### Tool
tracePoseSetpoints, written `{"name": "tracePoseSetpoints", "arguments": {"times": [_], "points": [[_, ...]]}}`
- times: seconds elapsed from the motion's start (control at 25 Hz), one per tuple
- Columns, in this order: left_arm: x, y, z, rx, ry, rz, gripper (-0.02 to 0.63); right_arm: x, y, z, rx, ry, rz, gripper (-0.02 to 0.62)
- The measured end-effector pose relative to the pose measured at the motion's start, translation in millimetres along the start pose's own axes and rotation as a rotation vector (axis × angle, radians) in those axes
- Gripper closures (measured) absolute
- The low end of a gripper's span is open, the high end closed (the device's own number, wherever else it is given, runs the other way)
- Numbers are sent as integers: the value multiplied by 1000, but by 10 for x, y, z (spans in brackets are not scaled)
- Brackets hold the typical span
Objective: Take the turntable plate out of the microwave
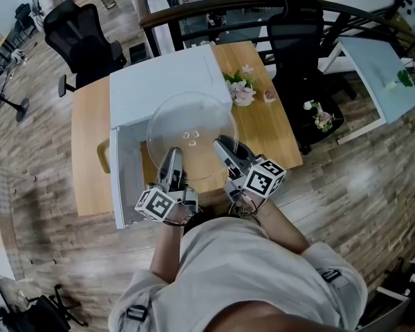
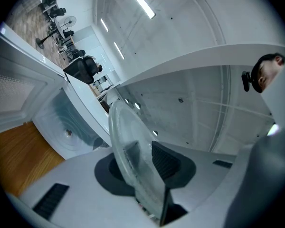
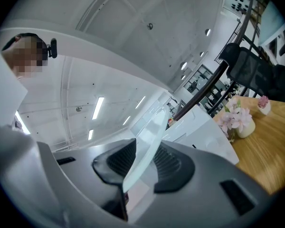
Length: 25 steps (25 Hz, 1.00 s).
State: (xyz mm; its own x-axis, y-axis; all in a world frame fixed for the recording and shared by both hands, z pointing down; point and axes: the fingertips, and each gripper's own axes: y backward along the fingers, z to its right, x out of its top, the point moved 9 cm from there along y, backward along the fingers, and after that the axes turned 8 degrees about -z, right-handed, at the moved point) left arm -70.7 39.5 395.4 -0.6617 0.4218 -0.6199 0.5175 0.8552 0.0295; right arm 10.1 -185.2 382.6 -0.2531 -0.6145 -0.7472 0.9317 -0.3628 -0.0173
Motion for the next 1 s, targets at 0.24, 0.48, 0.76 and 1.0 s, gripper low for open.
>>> {"name": "tracePoseSetpoints", "arguments": {"times": [0.24,0.48,0.76,1.0], "points": [[6,24,21,3,-1,-3,492,3,11,-29,2,2,1,480],[4,29,38,-1,-2,-3,492,-2,22,-33,2,3,1,480],[-17,43,51,2,-1,-6,492,-9,45,-34,4,7,-2,479],[-1,29,47,1,-4,-8,492,9,32,-33,4,8,1,479]]}}
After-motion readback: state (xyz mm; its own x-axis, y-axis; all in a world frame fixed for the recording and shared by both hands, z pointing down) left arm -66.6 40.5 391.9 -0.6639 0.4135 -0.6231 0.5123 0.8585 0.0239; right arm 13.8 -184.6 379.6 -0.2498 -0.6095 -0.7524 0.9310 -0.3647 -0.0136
